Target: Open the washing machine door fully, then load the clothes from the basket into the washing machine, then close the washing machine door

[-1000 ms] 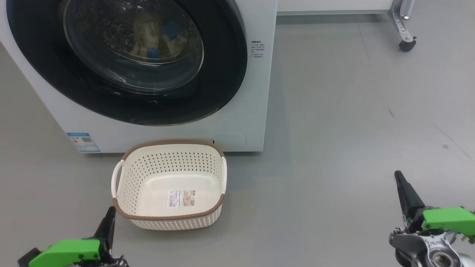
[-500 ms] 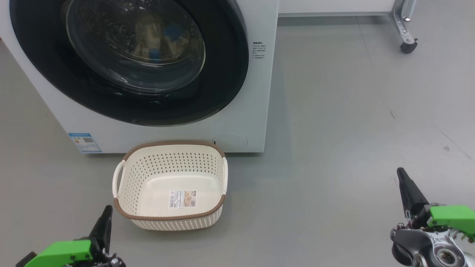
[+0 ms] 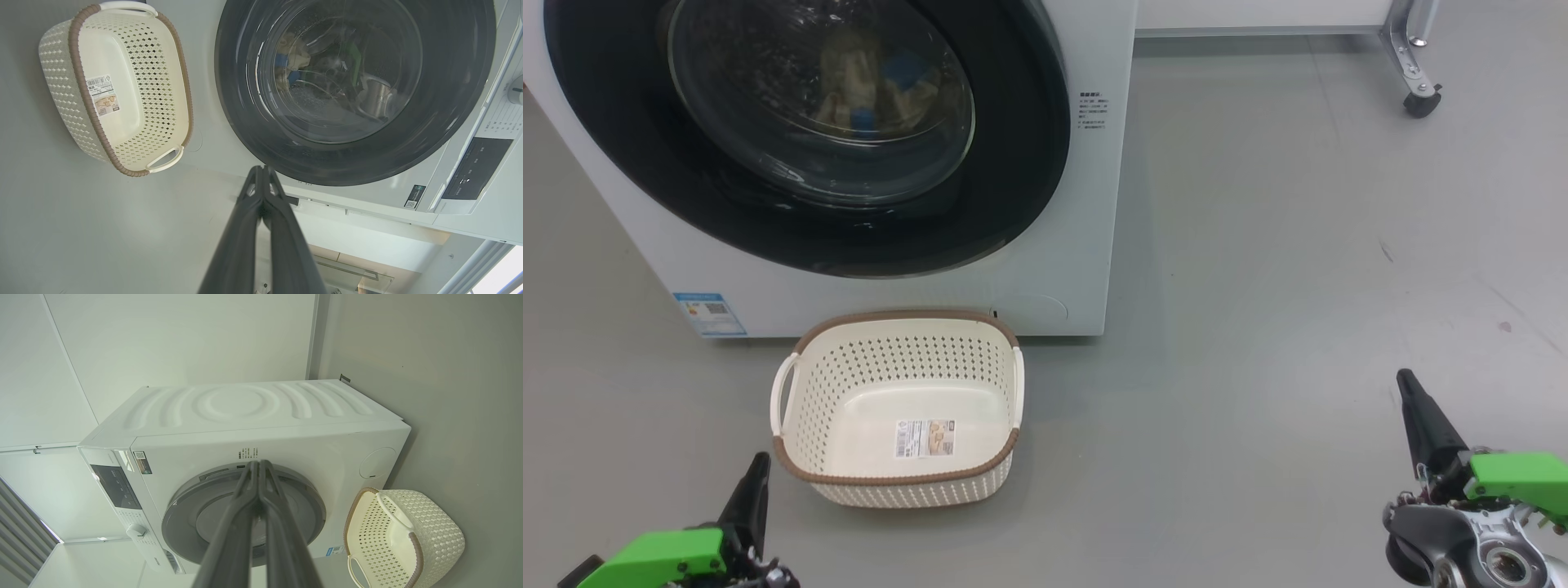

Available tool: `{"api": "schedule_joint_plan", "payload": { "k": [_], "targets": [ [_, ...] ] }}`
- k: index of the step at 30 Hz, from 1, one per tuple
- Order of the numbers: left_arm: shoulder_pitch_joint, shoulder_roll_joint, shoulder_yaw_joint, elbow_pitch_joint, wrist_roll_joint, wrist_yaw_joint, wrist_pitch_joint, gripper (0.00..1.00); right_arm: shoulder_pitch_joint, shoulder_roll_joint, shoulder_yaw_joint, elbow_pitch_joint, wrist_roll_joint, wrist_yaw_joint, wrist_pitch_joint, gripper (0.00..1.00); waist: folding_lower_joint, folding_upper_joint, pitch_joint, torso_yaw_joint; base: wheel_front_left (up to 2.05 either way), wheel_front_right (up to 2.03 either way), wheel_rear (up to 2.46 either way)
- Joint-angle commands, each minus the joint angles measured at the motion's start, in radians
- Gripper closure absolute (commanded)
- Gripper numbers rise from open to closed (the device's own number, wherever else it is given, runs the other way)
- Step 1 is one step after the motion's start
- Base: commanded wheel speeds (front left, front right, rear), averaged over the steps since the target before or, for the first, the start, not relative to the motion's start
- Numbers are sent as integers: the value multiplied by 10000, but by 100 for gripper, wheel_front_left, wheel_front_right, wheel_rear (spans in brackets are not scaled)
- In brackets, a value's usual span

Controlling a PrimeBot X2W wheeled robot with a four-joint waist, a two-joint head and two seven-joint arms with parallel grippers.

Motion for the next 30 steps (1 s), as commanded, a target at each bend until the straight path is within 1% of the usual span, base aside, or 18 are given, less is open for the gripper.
{"api": "schedule_joint_plan", "payload": {
  "k": [1, 30],
  "targets": [
    [-498, 96, 372, -274, 21, -71, 75, 100, -536, -167, 129, -291, -10, 33, 76, 100, 0, 0, 0, 0, 0, 0, 0],
    [-503, 51, 436, -271, 75, -71, 127, 100, -544, -98, 32, -285, -92, 33, 155, 100, 0, 0, 0, 0, 0, 0, 0]
  ]
}}
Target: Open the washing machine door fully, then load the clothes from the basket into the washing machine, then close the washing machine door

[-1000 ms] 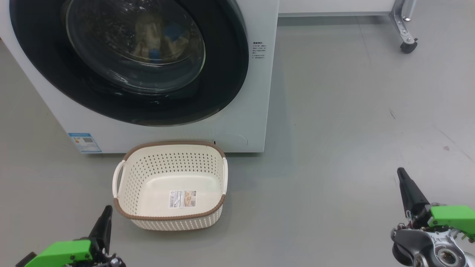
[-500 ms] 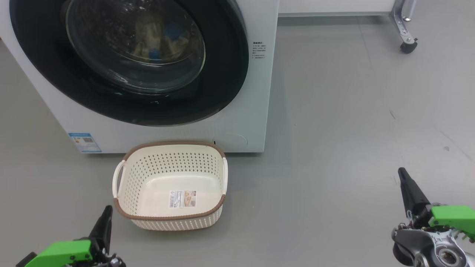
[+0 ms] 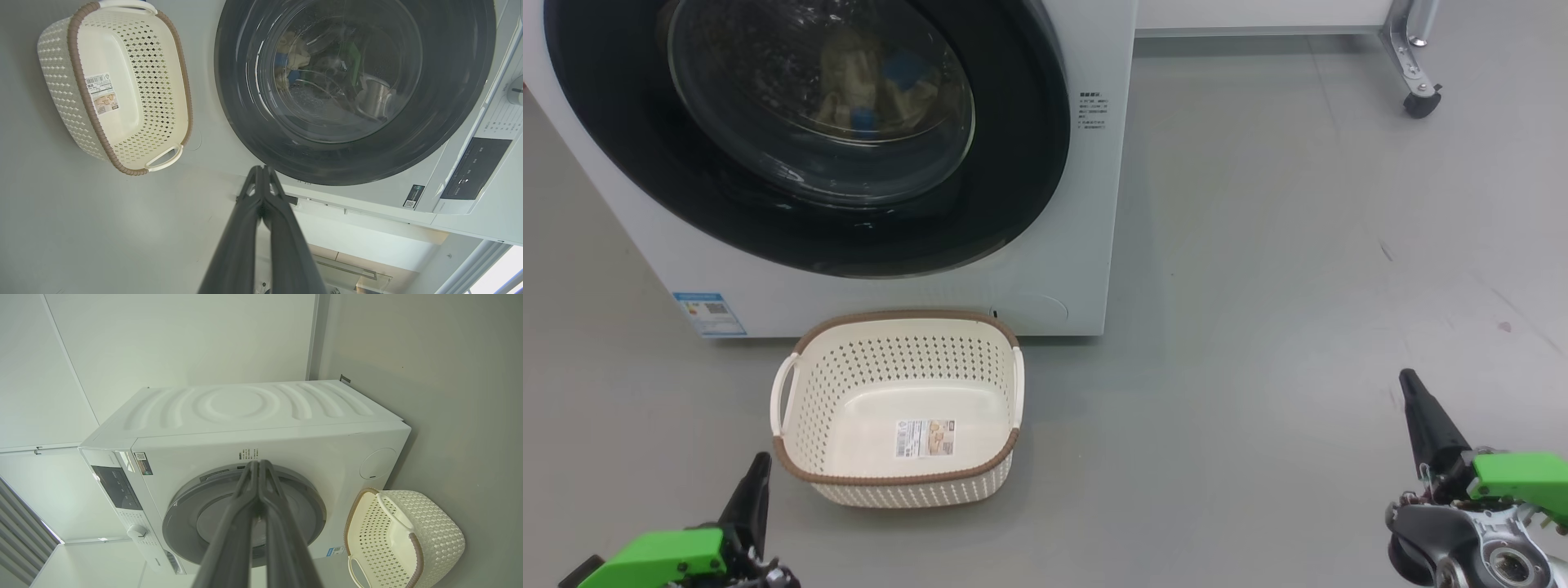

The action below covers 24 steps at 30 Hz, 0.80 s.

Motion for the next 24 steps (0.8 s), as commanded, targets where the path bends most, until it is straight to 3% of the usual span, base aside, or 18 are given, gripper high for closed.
{"api": "schedule_joint_plan", "payload": {
  "k": [1, 24],
  "targets": [
    [-502, 94, 387, -275, 72, -71, 55, 100, -544, -105, 138, -290, -81, 33, 69, 100, 0, 0, 0, 0, 0, 0, 0],
    [-506, 67, 425, -274, 105, -71, 86, 100, -550, -63, 77, -287, -132, 33, 117, 100, 0, 0, 0, 0, 0, 0, 0]
  ]
}}
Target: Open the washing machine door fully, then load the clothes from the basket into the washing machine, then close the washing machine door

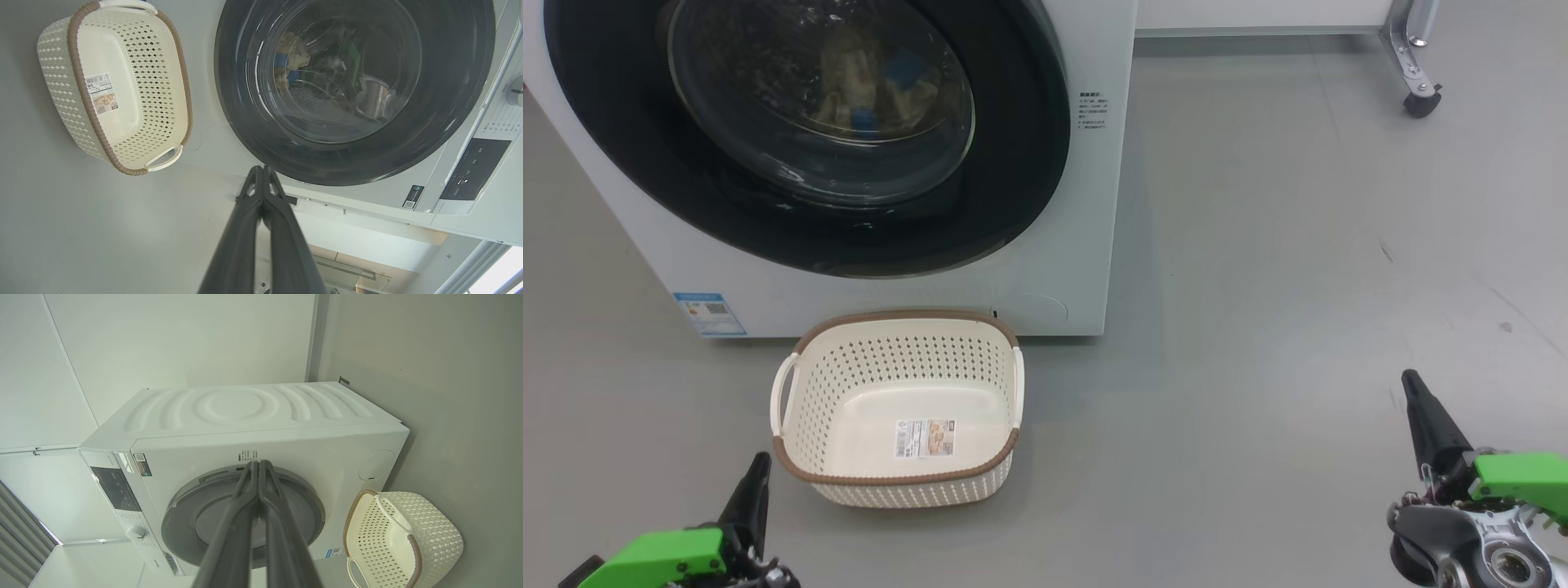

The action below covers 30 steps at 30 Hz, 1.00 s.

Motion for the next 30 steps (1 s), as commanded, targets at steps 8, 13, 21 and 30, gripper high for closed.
{"api": "schedule_joint_plan", "payload": {
  "k": [8, 13, 21, 30],
  "targets": [
    [-507, 78, 406, -273, 112, -71, 84, 100, -551, -70, 134, -311, -73, 33, 116, 100, 0, -1, 0, 0, 0, 0, 0],
    [-507, 73, 413, -273, 118, -71, 90, 100, -552, -61, 122, -310, -84, 33, 126, 100, 0, -1, 0, 0, 0, 0, 0],
    [-508, 67, 423, -273, 126, -71, 97, 100, -554, -51, 107, -309, -96, 33, 138, 100, 0, -1, 0, 0, 0, 0, 0],
    [-509, 60, 432, -273, 134, -71, 105, 100, -555, -40, 92, -308, -109, 33, 150, 100, 0, -1, 0, 0, 0, 0, 0]
  ]
}}
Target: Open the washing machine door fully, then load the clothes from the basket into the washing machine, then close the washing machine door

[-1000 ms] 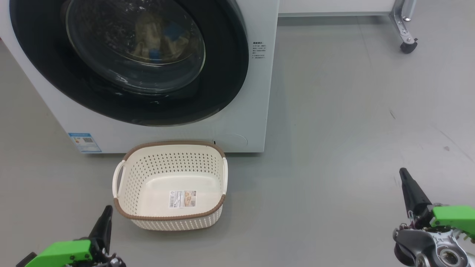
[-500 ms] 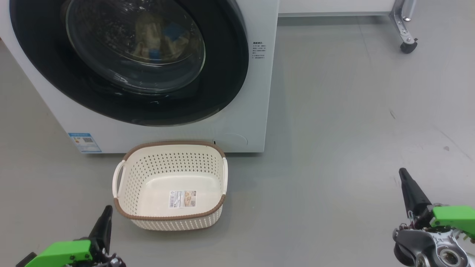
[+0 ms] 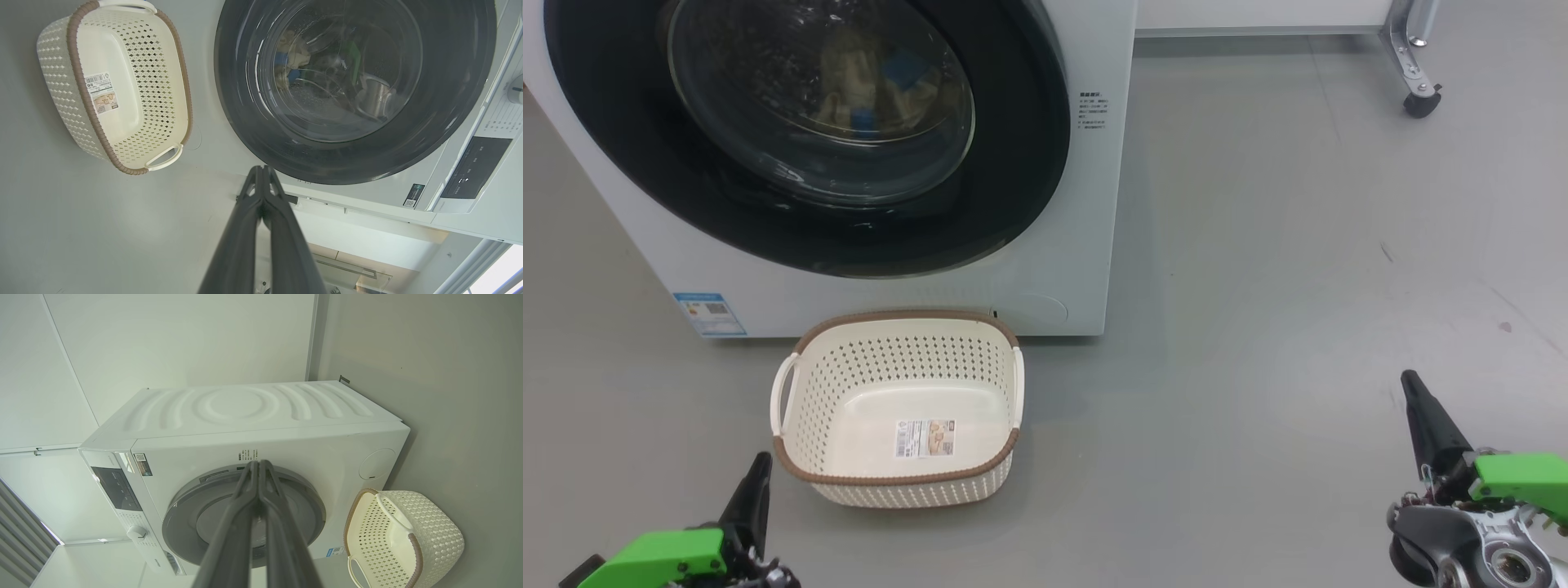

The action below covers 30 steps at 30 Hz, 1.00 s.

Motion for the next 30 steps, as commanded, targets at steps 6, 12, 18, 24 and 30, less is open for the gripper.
{"api": "schedule_joint_plan", "payload": {
  "k": [6, 12, 18, 24, 30],
  "targets": [
    [-509, 83, 407, -272, 79, -71, 38, 100, -555, -78, 152, -312, -101, 33, 71, 100, 0, -1, 0, 0, 0, 0, 0],
    [-509, 80, 412, -272, 83, -71, 43, 100, -556, -72, 143, -311, -108, 33, 78, 100, 0, -1, 0, 0, 0, 0, 0],
    [-510, 77, 417, -272, 87, -71, 46, 100, -557, -66, 135, -311, -115, 33, 85, 100, 0, -1, 0, 0, 0, 0, 0],
    [-510, 74, 420, -272, 90, -71, 49, 100, -557, -62, 129, -310, -120, 33, 90, 100, 0, -1, 0, 0, 0, 0, 0],
    [-510, 71, 425, -272, 94, -71, 53, 100, -558, -57, 122, -310, -126, 33, 95, 100, 0, -1, 0, 0, 0, 0, 0]
  ]
}}
